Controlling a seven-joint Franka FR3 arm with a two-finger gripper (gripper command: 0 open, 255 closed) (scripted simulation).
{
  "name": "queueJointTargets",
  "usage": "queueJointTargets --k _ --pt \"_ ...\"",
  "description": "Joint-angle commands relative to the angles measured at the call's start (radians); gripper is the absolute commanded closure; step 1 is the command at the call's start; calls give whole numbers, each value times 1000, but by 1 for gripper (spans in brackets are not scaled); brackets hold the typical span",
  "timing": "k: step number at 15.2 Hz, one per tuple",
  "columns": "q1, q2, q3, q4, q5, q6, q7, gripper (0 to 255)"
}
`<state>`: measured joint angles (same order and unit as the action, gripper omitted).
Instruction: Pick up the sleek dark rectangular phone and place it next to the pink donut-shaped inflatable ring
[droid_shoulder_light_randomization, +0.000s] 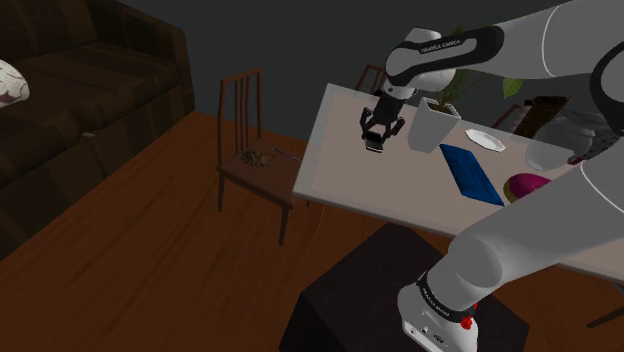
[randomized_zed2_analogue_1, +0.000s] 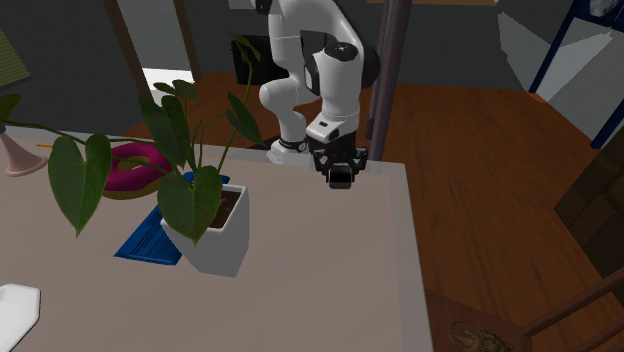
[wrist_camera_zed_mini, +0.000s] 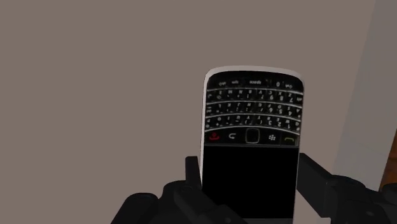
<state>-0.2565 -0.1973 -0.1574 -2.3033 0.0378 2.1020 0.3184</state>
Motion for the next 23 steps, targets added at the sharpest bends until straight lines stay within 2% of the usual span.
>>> queueJointTargets --k 1,13,23 --pt "0 -10 1 17 -2 -28 3 255" --pt "0 -53 6 139 -10 -191 17 255" --pt "-104 -306 -106 -72 -106 -234 -140 255"
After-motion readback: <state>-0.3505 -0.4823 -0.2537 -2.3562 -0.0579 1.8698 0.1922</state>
